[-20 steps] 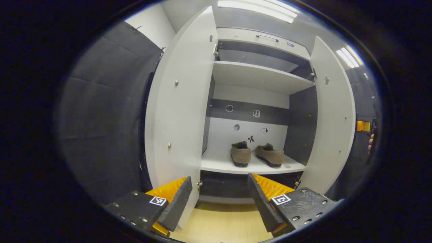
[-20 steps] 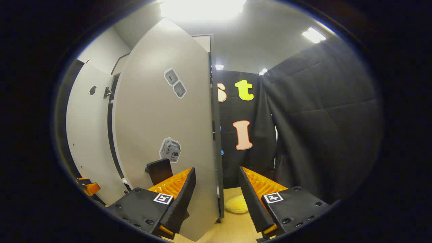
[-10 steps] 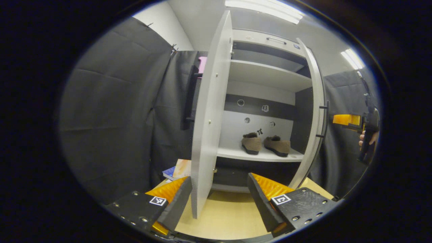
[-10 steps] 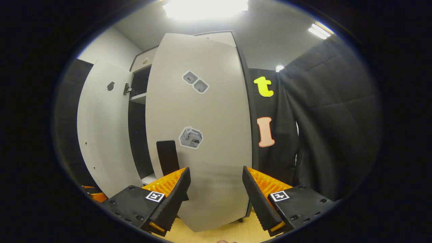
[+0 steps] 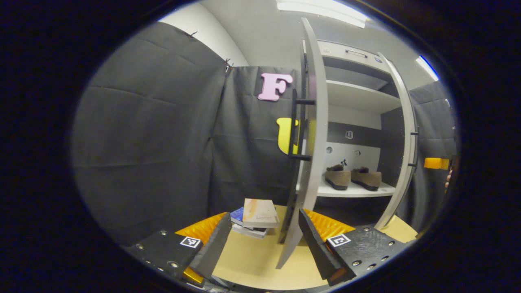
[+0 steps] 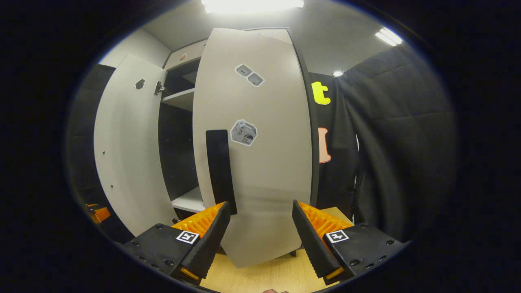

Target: Grab one shoe with the right hand and put it into the shoe cabinet, grab the other shoe with the left hand and put it into the shoe cabinet; then close the right door with the right hand and the left door with the left hand.

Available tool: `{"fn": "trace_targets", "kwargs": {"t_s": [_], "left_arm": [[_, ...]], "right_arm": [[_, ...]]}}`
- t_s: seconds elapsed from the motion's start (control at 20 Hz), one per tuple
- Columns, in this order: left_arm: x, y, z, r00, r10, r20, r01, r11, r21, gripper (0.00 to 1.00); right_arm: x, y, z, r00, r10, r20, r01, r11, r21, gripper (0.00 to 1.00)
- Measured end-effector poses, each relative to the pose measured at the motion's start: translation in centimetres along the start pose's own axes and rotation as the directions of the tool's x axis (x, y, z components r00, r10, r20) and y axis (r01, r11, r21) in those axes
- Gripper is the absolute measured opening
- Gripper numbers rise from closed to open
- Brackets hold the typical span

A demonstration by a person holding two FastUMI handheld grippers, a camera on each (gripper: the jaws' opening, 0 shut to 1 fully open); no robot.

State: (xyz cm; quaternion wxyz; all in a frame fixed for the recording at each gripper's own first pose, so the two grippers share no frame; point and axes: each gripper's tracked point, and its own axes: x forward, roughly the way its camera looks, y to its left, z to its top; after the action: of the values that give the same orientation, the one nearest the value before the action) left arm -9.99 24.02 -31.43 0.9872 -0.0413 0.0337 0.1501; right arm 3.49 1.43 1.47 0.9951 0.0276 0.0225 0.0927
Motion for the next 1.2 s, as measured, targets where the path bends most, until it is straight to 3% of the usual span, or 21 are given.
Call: {"fn": "trace_targets", "kwargs": {"t_s": [0.05, 0.2, 0.25, 0.3, 0.45, 0.5, 0.55, 0.65, 0.9, 1.05, 1.2], "left_arm": [[0.5, 0.9, 0.7, 1.000, 0.017, 0.011, -0.016, 1.000, -0.006, 0.96], [1.8, 3.6, 3.0, 0.998, 0.047, 0.052, -0.046, 0.999, -0.019, 0.96], [2.5, 4.3, 3.8, 0.997, 0.050, 0.064, -0.049, 0.999, -0.018, 1.00], [3.2, 5.0, 4.8, 0.996, 0.051, 0.078, -0.050, 0.999, -0.014, 0.96], [5.0, 6.8, 7.5, 0.992, 0.039, 0.116, -0.042, 0.999, 0.027, 0.96], [5.6, 7.0, 8.5, 0.991, 0.024, 0.129, -0.029, 0.999, 0.038, 1.00], [6.3, 6.6, 9.4, 0.991, -0.006, 0.137, 0.000, 0.999, 0.041, 0.96], [7.5, 5.3, 10.9, 0.984, -0.091, 0.152, 0.087, 0.996, 0.032, 1.00], [9.7, 2.7, 13.3, 0.952, -0.264, 0.156, 0.270, 0.963, -0.013, 1.00], [10.8, 1.3, 13.3, 0.935, -0.334, 0.123, 0.338, 0.941, -0.015, 0.96], [11.2, 0.5, 13.2, 0.925, -0.364, 0.108, 0.366, 0.931, 0.003, 0.96]], "right_arm": [[-0.1, 0.3, -0.7, 1.000, 0.002, -0.016, -0.002, 1.000, 0.002, 0.94], [-0.4, 0.8, -2.9, 0.998, -0.002, -0.060, 0.002, 1.000, 0.011, 0.98], [-0.4, 0.8, -3.5, 0.998, -0.005, -0.070, 0.006, 1.000, 0.013, 0.98], [-0.4, 0.9, -4.2, 0.997, -0.007, -0.082, 0.008, 1.000, 0.015, 0.98], [-1.0, 1.0, -6.8, 0.991, -0.008, -0.132, 0.010, 1.000, 0.018, 0.98], [-1.4, 0.9, -7.6, 0.990, -0.010, -0.143, 0.013, 1.000, 0.021, 0.94], [-1.8, 0.8, -8.0, 0.990, -0.014, -0.141, 0.018, 1.000, 0.024, 0.94], [-2.7, 0.6, -9.2, 0.989, -0.027, -0.147, 0.031, 0.999, 0.025, 0.98], [-4.8, 0.3, -12.1, 0.977, -0.048, -0.209, 0.056, 0.998, 0.031, 0.98], [-5.7, -0.1, -12.8, 0.973, -0.066, -0.221, 0.077, 0.996, 0.042, 0.94], [-6.2, -0.7, -13.1, 0.971, -0.082, -0.226, 0.098, 0.993, 0.059, 0.98]]}}
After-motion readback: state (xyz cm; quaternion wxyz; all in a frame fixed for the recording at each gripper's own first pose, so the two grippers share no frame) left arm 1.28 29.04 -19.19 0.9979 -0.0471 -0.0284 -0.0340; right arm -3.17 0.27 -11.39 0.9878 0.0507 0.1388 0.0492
